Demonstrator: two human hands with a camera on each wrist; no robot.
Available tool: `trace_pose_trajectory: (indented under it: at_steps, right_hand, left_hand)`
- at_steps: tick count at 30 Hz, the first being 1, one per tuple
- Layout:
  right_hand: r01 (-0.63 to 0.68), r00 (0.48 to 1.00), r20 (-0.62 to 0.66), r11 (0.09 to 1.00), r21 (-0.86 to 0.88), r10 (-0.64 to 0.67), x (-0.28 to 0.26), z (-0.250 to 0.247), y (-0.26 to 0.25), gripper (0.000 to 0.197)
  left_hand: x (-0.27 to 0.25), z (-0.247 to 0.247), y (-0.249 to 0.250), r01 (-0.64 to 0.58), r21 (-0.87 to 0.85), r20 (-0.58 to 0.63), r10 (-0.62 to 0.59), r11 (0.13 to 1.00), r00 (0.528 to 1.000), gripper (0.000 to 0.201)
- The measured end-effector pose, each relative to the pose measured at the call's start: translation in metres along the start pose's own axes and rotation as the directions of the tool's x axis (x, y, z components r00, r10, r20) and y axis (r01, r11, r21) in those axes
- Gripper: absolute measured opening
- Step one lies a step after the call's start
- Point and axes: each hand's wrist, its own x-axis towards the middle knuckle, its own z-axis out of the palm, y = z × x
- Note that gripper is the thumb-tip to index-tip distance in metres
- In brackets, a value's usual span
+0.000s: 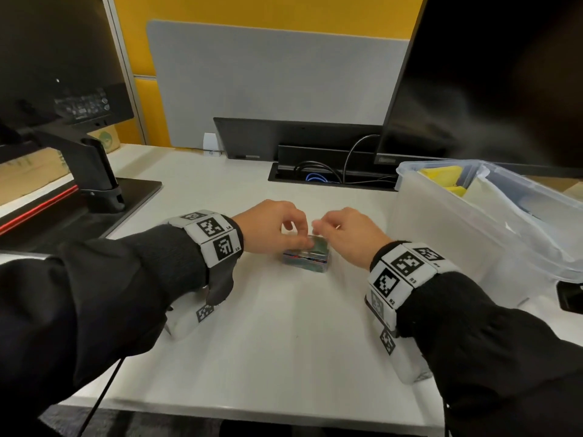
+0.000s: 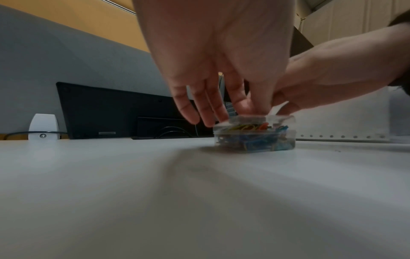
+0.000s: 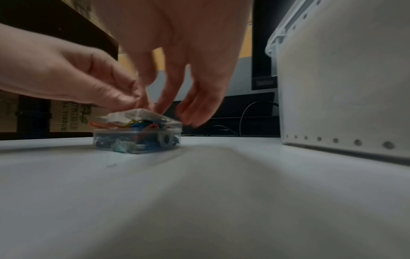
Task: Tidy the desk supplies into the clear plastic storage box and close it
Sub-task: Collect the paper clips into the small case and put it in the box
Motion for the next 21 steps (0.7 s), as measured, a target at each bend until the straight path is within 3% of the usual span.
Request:
trace_pose_trajectory:
  at_steps: [2,6,10,13,17,21]
  right_hand:
    - [-0.008,0.996,0.087,1.0,0.023,0.006,-0.004,0.0,0.0,0.024]
    - [-0.047,0.994,0.102,0.988,0.148,0.032,-0.005,-0.004,0.001,0.018]
    - [-0.211,0.97,0.162,0.958,0.195,0.18,-0.007,0.0,0.003,0.026]
    - [-0.352,0.917,0.27,0.914,0.2,0.295,-0.015,0.002,0.001,0.03]
    - [-0.392,0.908,0.282,0.865,0.313,0.309,-0.022,0.003,-0.001,0.036]
    - [-0.359,0.919,0.27,0.892,0.274,0.287,-0.027,0.002,-0.005,0.035]
  left_hand:
    - [0.001,0.001,0.0,0.015,-0.03,0.069,-0.013,0.999,0.998,0.018]
    - [0.004,0.001,0.003,0.09,-0.083,0.173,-0.074,0.992,0.982,0.015]
    - [0.003,0.003,0.008,0.184,-0.077,0.235,-0.161,0.98,0.959,0.04]
    - [-0.003,0.005,0.014,0.184,-0.01,0.294,-0.173,0.983,0.94,0.054]
    - [-0.014,0.004,0.025,0.185,-0.136,0.385,-0.12,0.973,0.915,0.068]
    - [-0.018,0.012,0.037,0.153,-0.132,0.309,-0.106,0.979,0.945,0.056]
